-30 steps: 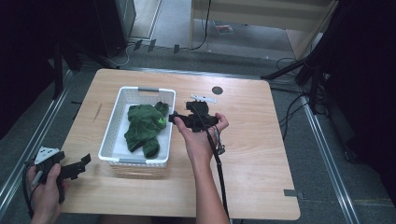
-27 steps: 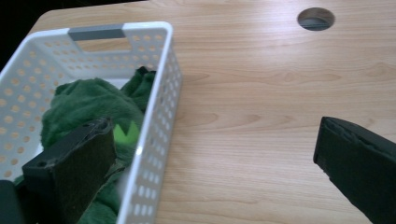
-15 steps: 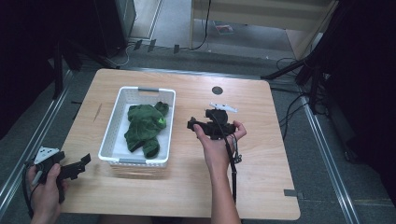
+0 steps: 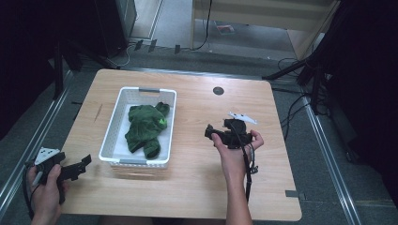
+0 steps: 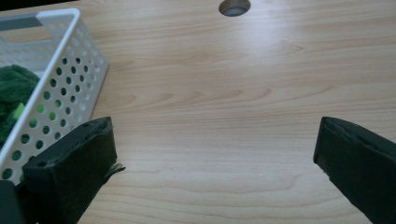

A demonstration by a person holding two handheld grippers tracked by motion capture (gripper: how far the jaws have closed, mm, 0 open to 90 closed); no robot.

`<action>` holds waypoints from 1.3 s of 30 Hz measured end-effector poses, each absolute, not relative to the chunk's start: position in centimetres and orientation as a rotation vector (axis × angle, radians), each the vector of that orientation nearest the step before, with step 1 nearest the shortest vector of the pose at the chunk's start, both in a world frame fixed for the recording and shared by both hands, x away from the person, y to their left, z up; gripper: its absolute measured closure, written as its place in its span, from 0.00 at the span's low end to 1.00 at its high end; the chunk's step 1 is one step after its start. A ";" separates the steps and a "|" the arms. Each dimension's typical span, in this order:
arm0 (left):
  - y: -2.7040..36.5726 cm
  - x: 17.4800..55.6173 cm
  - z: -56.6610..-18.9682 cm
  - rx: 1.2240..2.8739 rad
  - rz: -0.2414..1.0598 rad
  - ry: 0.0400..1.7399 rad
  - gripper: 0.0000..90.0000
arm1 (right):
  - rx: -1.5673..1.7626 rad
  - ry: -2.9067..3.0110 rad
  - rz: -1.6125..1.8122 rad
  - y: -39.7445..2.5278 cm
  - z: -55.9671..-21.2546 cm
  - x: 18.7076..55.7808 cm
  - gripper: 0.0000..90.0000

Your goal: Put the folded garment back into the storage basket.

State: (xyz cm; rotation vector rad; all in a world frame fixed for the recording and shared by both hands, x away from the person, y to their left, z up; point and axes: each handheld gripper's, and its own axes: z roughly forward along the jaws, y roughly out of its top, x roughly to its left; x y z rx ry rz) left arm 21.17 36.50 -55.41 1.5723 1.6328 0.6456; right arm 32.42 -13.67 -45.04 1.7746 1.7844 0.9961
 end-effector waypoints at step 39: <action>36.4 21.1 -55.4 1.576 0.649 1.631 0.01 | 1.835 1.680 0.951 -24.6 -50.9 27.5 0.00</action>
